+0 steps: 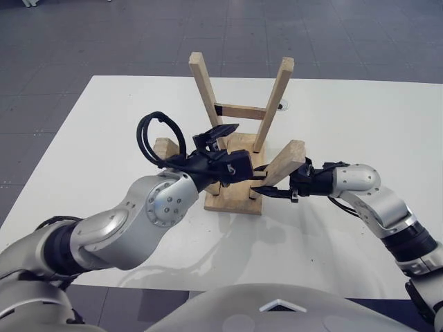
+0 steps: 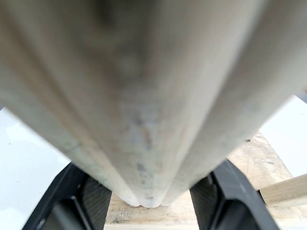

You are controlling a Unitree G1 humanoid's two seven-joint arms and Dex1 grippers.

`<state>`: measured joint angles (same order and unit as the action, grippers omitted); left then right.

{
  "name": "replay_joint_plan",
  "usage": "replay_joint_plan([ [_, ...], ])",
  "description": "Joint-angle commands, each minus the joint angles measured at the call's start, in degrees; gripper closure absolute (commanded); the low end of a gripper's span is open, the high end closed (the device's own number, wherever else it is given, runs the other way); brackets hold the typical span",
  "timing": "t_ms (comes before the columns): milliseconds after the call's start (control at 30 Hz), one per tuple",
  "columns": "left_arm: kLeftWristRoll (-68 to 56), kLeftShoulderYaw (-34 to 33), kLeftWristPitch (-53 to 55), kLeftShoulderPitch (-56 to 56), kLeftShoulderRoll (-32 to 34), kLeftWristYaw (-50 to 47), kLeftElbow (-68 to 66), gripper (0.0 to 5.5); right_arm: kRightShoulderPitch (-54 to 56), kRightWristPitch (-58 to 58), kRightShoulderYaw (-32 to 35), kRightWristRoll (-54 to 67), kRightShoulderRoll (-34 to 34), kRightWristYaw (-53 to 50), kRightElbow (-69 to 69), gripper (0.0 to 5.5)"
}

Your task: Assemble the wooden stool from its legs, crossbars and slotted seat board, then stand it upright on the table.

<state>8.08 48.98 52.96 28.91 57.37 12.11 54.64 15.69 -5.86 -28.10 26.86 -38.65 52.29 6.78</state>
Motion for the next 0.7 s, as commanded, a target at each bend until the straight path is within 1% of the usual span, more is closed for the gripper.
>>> replay_joint_plan([
  [33,2.11,10.78,5.81,-11.7,10.01,11.61,-8.51,2.05,-6.85,-10.7,-4.98,-12.76,-6.96,-0.96,-10.77,3.47],
  [200,2.34,4.07,7.15,-10.31,3.3,10.94,-6.59,2.05,-6.38,-11.67,-6.39,-13.51,-7.14,-0.46,-9.97,3.47],
  [267,2.66,2.21,7.31,-10.06,1.34,10.89,-6.69,2.05,-4.36,-14.06,-9.69,-16.35,-7.41,0.7,-10.4,3.47],
  [367,2.99,-0.08,7.49,-10.82,-0.45,11.16,-7.06,2.05,0.05,-17.63,-16.35,-23.48,-7.57,2.32,-13.5,3.47],
  [467,2.92,-1.85,8.21,-10.32,-2.16,11.49,-6.83,2.05,2.2,-20.9,-20.9,-25.65,-7.25,2.82,-15.3,3.47],
  [600,1.92,-5.0,10.6,-6.66,-6.06,12.55,-4.3,2.05,0.95,-22.59,-25.4,-27.3,-5.95,0.5,-20.89,3.47],
  [700,1.93,-6.3,11.95,-5.09,-8.12,13.19,-3.89,2.05,-2.87,-23.5,-28.3,-26.22,-5.41,0.08,-25.26,3.47],
])
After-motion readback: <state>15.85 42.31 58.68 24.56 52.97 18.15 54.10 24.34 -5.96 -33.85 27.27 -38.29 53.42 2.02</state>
